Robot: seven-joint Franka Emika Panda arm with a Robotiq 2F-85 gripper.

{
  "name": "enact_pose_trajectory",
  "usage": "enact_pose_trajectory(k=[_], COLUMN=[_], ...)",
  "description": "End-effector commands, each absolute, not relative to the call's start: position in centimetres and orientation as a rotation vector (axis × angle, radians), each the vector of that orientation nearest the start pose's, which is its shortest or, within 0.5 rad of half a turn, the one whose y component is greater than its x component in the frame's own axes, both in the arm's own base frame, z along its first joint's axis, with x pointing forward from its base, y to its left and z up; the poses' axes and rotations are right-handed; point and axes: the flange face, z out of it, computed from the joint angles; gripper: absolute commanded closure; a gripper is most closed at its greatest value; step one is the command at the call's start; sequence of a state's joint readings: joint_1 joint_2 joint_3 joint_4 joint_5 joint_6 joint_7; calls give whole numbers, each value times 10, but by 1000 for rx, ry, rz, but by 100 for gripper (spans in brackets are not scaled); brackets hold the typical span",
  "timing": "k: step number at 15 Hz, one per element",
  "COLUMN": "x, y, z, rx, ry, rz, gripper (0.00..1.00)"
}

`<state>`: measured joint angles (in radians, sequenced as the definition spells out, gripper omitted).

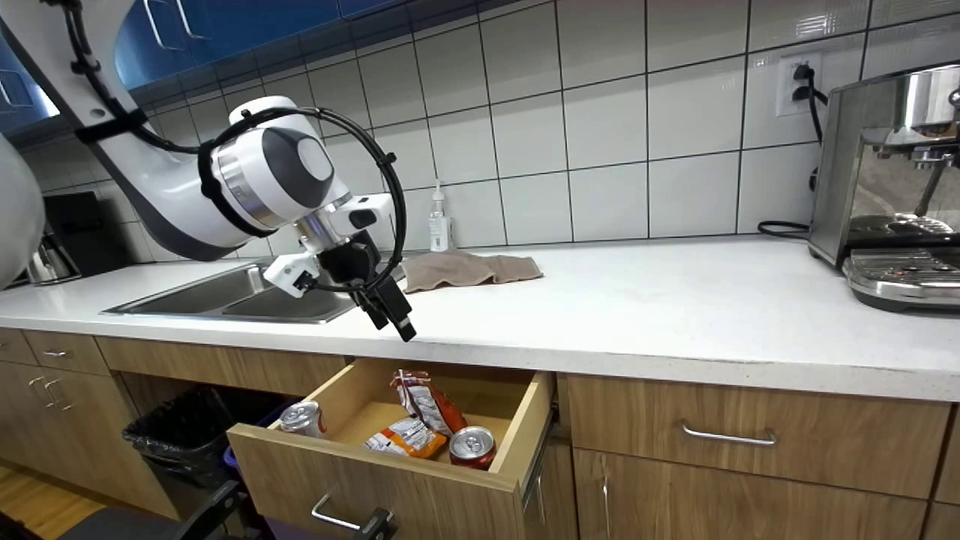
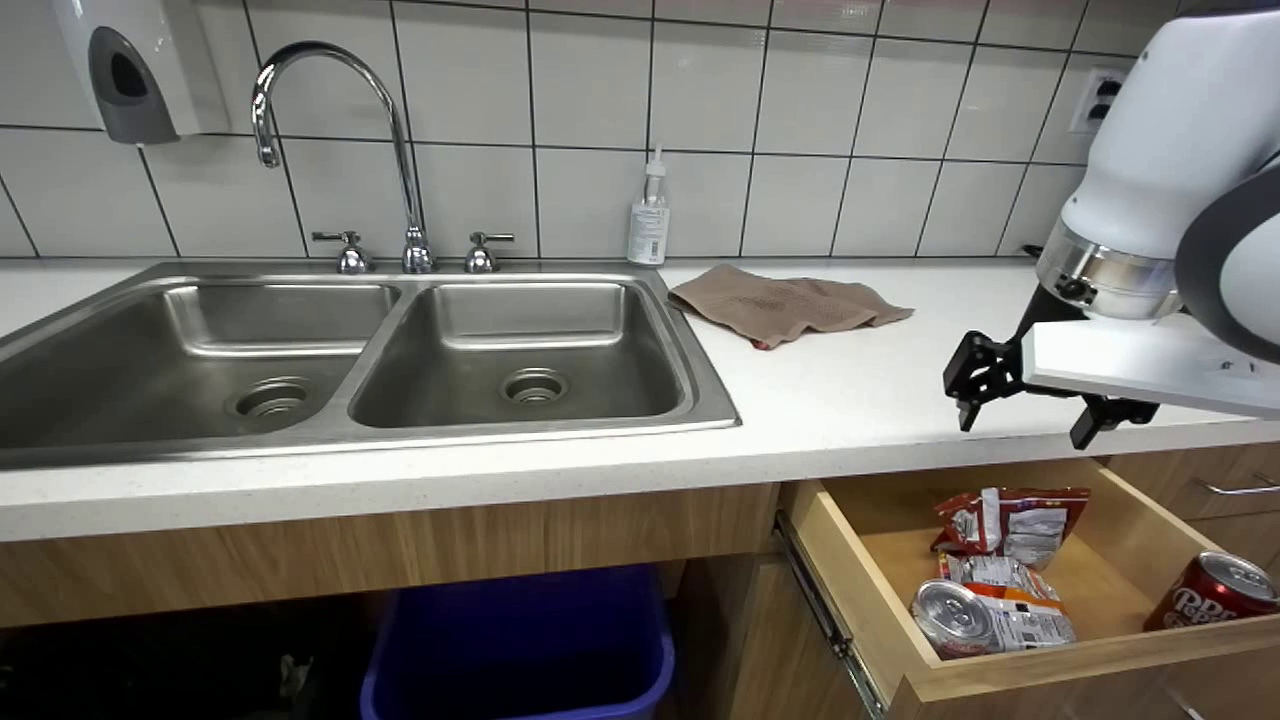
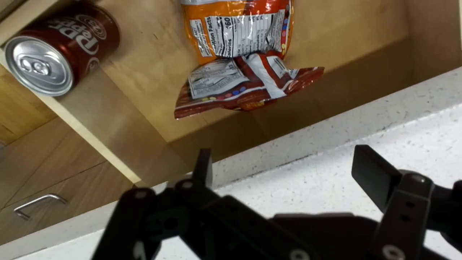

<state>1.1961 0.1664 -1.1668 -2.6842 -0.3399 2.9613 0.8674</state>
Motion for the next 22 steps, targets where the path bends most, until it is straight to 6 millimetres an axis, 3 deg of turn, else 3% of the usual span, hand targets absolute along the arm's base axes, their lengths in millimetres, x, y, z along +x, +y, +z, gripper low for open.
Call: enact_pose_trajectory(k=[1,8,9,16,22], x=[414,383,390,381,383], y=[26,50,58,91,87], z=[227,209,213,213,213], rx=[-3145,-3163,-3165,-3140,-3135], ry=[770,761,764,765,773], rz=[-384,-327,-321,-319,-328], gripper=[0,0,0,0,0])
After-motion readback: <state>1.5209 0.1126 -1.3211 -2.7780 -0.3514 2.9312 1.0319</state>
